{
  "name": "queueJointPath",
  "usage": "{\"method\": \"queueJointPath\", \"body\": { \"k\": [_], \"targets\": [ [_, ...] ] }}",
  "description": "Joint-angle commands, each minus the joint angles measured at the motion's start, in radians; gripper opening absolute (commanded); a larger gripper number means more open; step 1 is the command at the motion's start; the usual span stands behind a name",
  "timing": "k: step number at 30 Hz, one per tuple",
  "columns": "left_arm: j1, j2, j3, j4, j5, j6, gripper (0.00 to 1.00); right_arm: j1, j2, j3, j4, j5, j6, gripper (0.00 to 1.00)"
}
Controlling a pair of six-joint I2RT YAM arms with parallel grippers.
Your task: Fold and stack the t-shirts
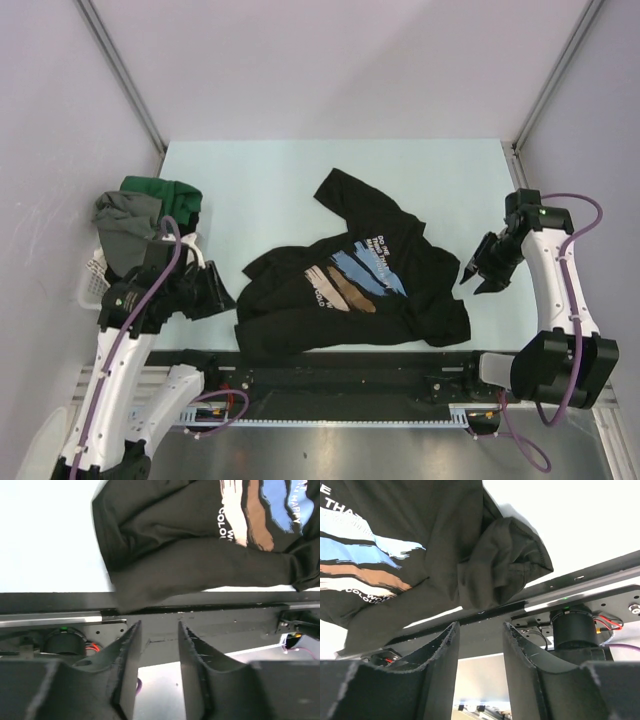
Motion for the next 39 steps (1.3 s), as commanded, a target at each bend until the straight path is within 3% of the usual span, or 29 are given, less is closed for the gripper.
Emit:
{"method": "queueJointPath", "body": {
  "k": [1, 5, 11, 16, 24, 31, 39],
  "targets": [
    [0.008, 0.055, 0.104, 0.028, -0.027, 0.060, 0.43, -0.015, 0.017, 0.040, -0.093, -0.019, -0.001, 0.45],
    [0.008, 0.098, 0.131, 0.165, -0.084, 0.076, 0.46, -0.006, 0.053, 0.091, 0.013, -0.016, 0.035, 0.47],
    [0.008, 0.128, 0.034, 0.431, -0.125, -0.076, 0.47, 0.103, 0.143, 0.165, 0.243, 0.041, 0.076, 0.47],
    [0.008, 0.181, -0.017, 0.569, -0.151, -0.110, 0.46, 0.140, 0.277, 0.244, 0.456, 0.064, -0.005, 0.47],
    [0.006, 0.191, -0.041, 0.700, -0.170, -0.091, 0.47, 0.140, 0.618, 0.537, 0.519, 0.029, -0.154, 0.47],
    [0.005, 0.224, -0.014, 0.747, -0.142, -0.098, 0.46, 0.140, 0.806, 0.662, 0.599, -0.045, -0.163, 0.47],
    [-0.021, 0.293, 0.029, 0.770, -0.134, -0.119, 0.43, 0.140, 0.844, 0.637, 0.600, -0.095, -0.165, 0.45]
  ]
}}
